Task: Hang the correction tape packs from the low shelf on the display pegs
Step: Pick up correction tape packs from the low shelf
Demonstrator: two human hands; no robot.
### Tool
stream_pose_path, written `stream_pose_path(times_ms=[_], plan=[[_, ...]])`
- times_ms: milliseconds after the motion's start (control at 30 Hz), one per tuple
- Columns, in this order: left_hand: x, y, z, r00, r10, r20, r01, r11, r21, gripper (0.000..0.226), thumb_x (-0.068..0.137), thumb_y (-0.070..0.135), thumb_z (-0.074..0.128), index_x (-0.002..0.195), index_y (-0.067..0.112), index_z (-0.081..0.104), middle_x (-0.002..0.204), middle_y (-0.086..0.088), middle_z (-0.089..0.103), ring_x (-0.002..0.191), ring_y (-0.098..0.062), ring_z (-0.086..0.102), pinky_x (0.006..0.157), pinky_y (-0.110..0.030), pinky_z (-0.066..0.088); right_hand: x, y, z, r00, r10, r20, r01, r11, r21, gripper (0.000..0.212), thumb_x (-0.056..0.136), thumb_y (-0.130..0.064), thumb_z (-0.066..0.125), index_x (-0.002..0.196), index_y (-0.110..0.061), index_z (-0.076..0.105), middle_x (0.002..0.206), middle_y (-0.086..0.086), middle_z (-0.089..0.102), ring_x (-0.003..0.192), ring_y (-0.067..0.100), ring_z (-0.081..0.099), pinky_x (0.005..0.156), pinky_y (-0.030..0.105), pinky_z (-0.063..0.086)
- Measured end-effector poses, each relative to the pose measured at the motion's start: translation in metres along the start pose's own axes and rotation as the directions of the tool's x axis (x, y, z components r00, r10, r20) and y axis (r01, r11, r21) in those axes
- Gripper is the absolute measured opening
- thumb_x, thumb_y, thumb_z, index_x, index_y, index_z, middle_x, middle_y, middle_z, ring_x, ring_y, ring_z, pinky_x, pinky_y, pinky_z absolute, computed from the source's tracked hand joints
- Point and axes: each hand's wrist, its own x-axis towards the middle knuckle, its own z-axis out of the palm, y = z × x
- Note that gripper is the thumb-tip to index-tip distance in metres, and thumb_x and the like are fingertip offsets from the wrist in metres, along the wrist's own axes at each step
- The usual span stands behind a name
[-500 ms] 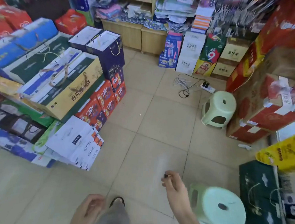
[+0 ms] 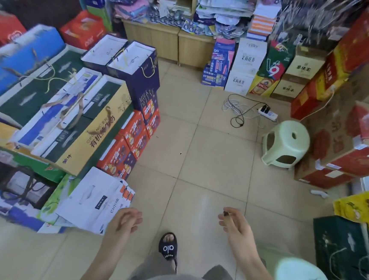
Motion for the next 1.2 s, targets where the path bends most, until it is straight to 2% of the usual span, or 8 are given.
stream_pose_path(times_ms=[100,233,433,600,767,900,1067,1200], plan=[[0.041,0.046,0.0,1.0,0.027,0.003,-0.027,1.0,-0.003,0.015,0.103,-0.001,0.057,0.114,-0.007,0.065,0.109,-0.014,0.073,0.098,-0.022,0.072,0.082,-0.02,0.056,0.022,-0.022,0.011,0.999,0.024,-0.039,-0.023,0.999,0.028,0.02,0.103,-0.012,0.054,0.103,-0.028,0.065,0.103,0.005,0.075,0.099,0.021,0.071,0.102,0.048,0.049],[0.084,0.093,0.008,0.999,0.046,0.015,-0.046,0.999,0.017,0.009,0.102,0.001,0.062,0.108,0.002,0.067,0.105,-0.01,0.076,0.088,-0.009,0.077,0.101,-0.038,0.054,0.056,-0.051,0.02,0.997,0.054,-0.06,-0.051,0.997,0.057,0.018,0.102,-0.01,0.054,0.103,-0.024,0.066,0.104,0.008,0.075,0.097,0.022,0.071,0.102,0.048,0.049],[0.144,0.141,0.039,0.999,0.036,-0.006,-0.036,0.999,-0.001,0.01,0.102,-0.001,0.06,0.109,0.002,0.067,0.112,-0.017,0.073,0.103,-0.027,0.071,0.088,-0.026,0.06,0.139,-0.106,0.032,0.998,0.059,-0.017,-0.057,0.997,0.059,0.015,0.101,-0.015,0.057,0.105,-0.026,0.066,0.104,0.003,0.076,0.102,0.022,0.071,0.1,0.043,0.051],[0.198,0.172,0.066,0.998,0.01,-0.057,-0.007,0.998,0.058,0.011,0.102,0.007,0.065,0.104,0.015,0.072,0.102,0.0,0.079,0.107,-0.027,0.074,0.099,-0.048,0.056,0.222,-0.168,0.045,0.999,0.013,0.048,-0.015,0.999,0.049,0.014,0.101,-0.014,0.056,0.108,-0.024,0.064,0.105,0.007,0.074,0.1,0.023,0.069,0.1,0.042,0.05],[0.244,0.214,0.088,0.996,-0.013,-0.088,0.014,1.0,0.008,0.012,0.096,0.014,0.074,0.102,0.024,0.073,0.113,-0.009,0.076,0.112,-0.031,0.071,0.097,-0.054,0.058,0.298,-0.236,0.061,0.992,-0.043,0.121,0.04,0.999,0.027,0.018,0.1,-0.016,0.059,0.1,-0.033,0.063,0.097,0.0,0.071,0.097,0.023,0.066,0.094,0.041,0.05],[0.287,0.243,0.097,0.995,0.013,-0.094,-0.014,1.0,-0.01,0.014,0.105,0.008,0.059,0.112,0.011,0.069,0.115,-0.012,0.074,0.102,-0.025,0.071,0.088,-0.036,0.053,0.348,-0.288,0.076,0.987,-0.075,0.143,0.074,0.997,0.01,0.02,0.099,-0.011,0.059,0.099,-0.031,0.063,0.091,0.002,0.07,0.094,0.021,0.065,0.094,0.04,0.05],[0.372,0.286,0.103,0.996,-0.004,-0.092,-0.002,0.998,-0.069,0.012,0.103,0.0,0.059,0.111,0.004,0.068,0.115,-0.017,0.075,0.105,-0.033,0.074,0.097,-0.042,0.057,0.412,-0.335,0.109,0.987,-0.065,0.148,0.067,0.998,-0.012,0.02,0.1,-0.01,0.059,0.099,-0.029,0.063,0.101,0.011,0.072,0.093,0.021,0.065,0.098,0.044,0.05],[0.441,0.341,0.106,0.999,0.029,-0.036,-0.031,0.996,-0.079,0.013,0.103,0.0,0.059,0.114,-0.003,0.065,0.117,-0.018,0.074,0.11,-0.031,0.072,0.092,-0.03,0.058,0.459,-0.363,0.134,0.996,-0.014,0.093,0.014,1.0,0.001,0.016,0.102,-0.009,0.057,0.113,-0.018,0.063,0.107,0.012,0.072,0.099,0.024,0.067,0.101,0.044,0.049]])
